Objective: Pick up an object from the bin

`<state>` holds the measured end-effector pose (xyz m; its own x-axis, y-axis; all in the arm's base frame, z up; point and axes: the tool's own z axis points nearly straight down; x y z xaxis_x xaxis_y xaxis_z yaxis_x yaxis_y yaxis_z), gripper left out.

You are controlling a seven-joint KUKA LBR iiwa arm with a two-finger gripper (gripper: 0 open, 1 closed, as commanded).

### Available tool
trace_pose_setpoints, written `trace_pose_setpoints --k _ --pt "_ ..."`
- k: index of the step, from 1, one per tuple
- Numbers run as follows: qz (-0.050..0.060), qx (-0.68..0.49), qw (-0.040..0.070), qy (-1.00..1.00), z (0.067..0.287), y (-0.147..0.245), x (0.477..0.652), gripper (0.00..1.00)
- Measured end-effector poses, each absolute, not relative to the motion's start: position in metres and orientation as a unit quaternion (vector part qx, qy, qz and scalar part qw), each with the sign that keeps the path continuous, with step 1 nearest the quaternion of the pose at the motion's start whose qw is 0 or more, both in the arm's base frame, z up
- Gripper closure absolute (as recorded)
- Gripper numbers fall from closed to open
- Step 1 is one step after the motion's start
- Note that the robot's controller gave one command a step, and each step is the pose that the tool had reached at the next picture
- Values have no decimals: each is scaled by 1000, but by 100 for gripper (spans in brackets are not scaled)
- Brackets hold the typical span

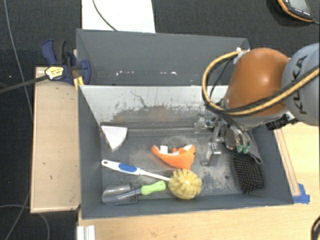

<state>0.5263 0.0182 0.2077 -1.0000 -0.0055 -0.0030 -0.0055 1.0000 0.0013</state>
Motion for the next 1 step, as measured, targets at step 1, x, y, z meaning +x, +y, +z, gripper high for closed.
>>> trace_pose_setpoints --k 1 --pt "1 -3 1 1000 208 18 526 0"
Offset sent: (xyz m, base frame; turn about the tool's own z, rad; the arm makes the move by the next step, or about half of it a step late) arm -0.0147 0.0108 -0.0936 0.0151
